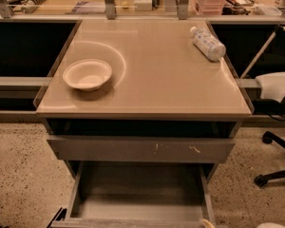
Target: Close middle drawer
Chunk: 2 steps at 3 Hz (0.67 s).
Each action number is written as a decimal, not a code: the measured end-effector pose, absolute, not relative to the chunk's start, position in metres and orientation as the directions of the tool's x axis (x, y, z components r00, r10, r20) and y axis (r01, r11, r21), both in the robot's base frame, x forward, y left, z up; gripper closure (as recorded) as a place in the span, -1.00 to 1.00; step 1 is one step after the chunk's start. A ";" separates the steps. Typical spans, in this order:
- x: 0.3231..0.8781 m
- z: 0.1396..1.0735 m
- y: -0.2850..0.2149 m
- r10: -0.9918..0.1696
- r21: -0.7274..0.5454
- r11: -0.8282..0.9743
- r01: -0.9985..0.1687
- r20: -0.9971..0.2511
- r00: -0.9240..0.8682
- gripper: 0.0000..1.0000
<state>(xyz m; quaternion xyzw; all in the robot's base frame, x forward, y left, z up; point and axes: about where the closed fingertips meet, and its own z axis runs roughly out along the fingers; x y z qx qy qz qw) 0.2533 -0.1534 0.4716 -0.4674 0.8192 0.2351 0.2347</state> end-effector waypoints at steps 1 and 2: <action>0.219 0.485 -0.159 -0.627 0.174 0.452 -0.875 -0.636 -0.451 -1.00; 0.152 0.488 -0.182 -0.571 0.185 0.529 -0.828 -0.644 -0.509 -1.00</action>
Offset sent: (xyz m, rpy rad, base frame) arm -0.2094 -0.0813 0.0174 0.0730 -0.0014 -0.3295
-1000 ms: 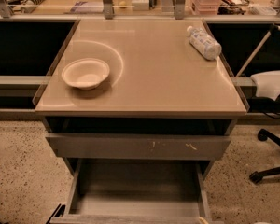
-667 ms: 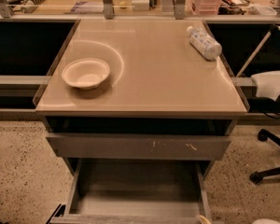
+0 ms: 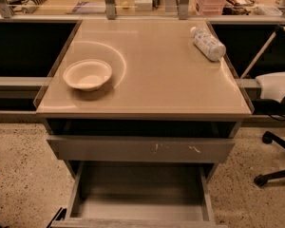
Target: Close middle drawer
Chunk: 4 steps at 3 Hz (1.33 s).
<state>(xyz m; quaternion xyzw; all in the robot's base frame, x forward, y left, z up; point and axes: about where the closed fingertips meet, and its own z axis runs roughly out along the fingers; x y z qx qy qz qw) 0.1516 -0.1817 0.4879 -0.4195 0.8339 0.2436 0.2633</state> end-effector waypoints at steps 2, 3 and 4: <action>0.138 0.487 -0.191 -0.538 0.183 0.582 -0.792 -0.644 -0.544 -1.00; 0.147 0.456 -0.168 -0.558 0.228 0.542 -0.808 -0.621 -0.550 -1.00; 0.173 0.411 -0.125 -0.575 0.293 0.485 -0.824 -0.604 -0.553 -1.00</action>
Offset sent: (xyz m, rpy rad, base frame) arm -0.0119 -0.0084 -0.0028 -0.0029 0.0072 -0.0542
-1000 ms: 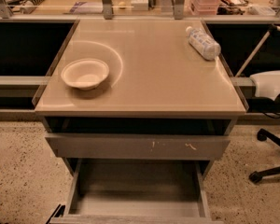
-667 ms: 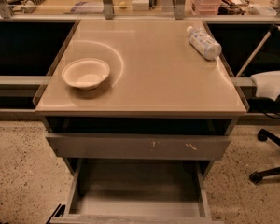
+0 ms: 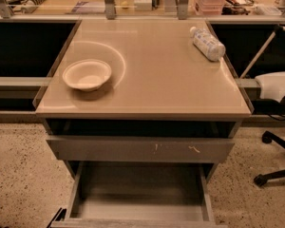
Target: Close middle drawer
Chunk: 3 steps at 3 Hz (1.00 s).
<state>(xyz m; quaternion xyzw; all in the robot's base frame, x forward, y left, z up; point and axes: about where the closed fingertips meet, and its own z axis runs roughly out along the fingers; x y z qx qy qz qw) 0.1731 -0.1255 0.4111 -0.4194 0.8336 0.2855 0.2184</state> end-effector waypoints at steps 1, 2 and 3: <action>0.208 0.395 -0.097 -0.563 0.314 0.464 -0.829 -0.618 -0.549 -1.00; 0.244 0.402 -0.082 -0.517 0.302 0.479 -0.824 -0.662 -0.543 -1.00; 0.251 0.404 -0.082 -0.496 0.303 0.493 -0.815 -0.672 -0.550 -1.00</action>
Offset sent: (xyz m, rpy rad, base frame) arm 0.1158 0.0541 0.0027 0.1255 -0.0898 -0.0861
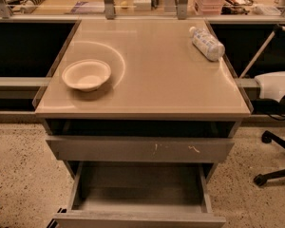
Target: Close middle drawer
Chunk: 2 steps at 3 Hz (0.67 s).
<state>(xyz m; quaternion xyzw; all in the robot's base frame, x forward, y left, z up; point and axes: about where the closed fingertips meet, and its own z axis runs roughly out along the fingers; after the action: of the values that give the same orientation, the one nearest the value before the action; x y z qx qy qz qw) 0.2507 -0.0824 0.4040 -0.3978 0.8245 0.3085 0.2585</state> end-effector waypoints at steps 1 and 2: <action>0.284 0.406 -0.090 -0.433 0.307 0.559 -0.770 -0.683 -0.588 -1.00; 0.283 0.406 -0.091 -0.433 0.307 0.559 -0.770 -0.683 -0.588 -1.00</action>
Offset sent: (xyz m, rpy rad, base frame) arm 0.1338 -0.0205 -0.0045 -0.0009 0.0347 -0.3000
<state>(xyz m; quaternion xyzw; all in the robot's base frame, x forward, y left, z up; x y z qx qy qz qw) 0.2832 -0.0905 0.4065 -0.3589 0.8381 0.3024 0.2781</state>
